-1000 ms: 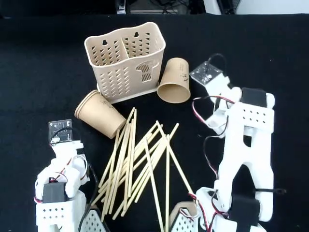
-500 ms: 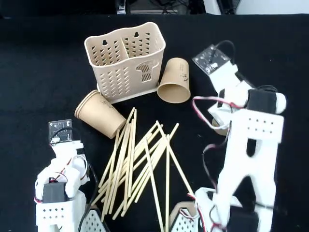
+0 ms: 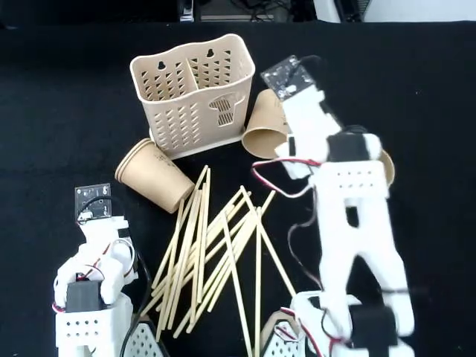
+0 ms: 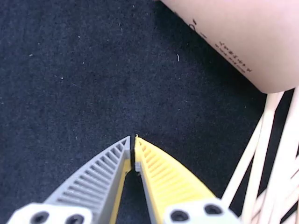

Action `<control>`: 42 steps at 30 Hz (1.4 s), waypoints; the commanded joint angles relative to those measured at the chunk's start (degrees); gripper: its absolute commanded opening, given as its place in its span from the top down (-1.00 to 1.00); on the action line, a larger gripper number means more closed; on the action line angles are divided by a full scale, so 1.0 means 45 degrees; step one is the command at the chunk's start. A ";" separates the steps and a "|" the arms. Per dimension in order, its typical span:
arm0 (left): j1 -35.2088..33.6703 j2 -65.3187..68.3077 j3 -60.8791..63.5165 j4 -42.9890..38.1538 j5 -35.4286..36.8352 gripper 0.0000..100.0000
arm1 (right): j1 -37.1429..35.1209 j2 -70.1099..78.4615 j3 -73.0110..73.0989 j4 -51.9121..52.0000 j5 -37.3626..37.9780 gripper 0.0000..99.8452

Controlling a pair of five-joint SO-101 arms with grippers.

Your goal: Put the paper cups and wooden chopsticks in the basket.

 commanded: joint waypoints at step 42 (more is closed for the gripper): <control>-0.0049 -0.0039 0.0186 0.0078 0.0000 0.94 | -0.0039 -0.0498 0.1182 -0.3380 -0.0254 0.98</control>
